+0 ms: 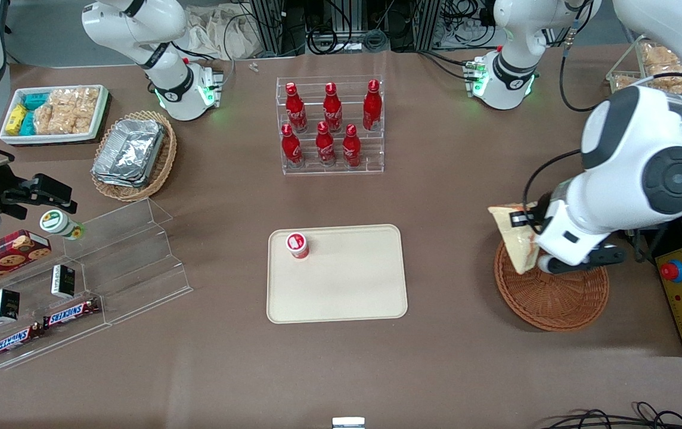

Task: Place sandwich from basket to tray
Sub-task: 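Carry the sandwich over the white tray with the left gripper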

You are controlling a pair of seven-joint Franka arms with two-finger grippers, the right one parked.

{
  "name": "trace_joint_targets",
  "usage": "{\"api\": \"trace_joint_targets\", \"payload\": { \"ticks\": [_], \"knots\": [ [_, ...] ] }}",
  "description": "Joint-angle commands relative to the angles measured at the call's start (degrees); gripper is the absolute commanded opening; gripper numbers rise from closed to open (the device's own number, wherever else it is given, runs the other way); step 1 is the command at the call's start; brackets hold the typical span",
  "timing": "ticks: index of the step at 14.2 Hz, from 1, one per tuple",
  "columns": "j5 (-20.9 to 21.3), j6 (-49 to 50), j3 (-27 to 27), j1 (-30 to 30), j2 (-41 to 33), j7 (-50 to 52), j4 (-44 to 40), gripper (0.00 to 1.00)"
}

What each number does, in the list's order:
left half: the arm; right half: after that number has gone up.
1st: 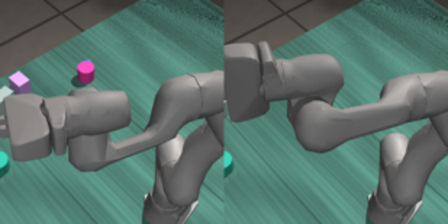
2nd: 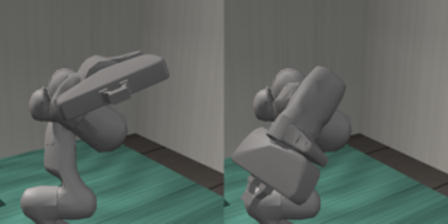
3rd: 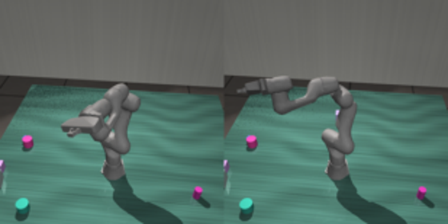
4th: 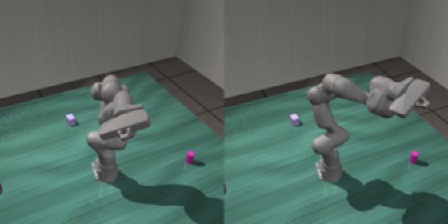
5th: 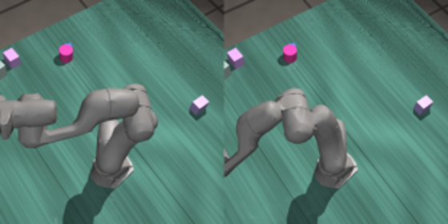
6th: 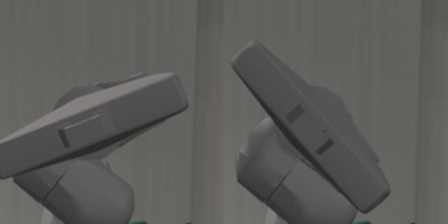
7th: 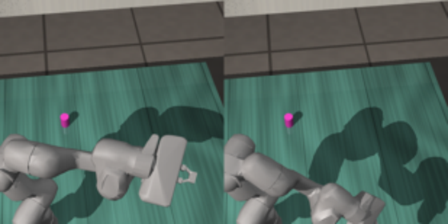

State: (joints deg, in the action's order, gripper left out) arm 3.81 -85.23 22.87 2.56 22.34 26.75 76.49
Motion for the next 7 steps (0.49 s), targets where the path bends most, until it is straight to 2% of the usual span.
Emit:
{"api": "trace_joint_targets", "payload": {
  "ticks": [1, 4, 7],
  "knots": [
    [0.7, 0.0, 0.5, -3.7, 0.6, 0.1, -0.1, 0.01],
    [3.3, -4.2, 0.4, -8.9, 3.0, 1.0, -0.2, 0.01],
    [3.7, -9.1, 0.5, -12.0, 6.6, 5.8, -0.2, 0.01]
  ]
}}
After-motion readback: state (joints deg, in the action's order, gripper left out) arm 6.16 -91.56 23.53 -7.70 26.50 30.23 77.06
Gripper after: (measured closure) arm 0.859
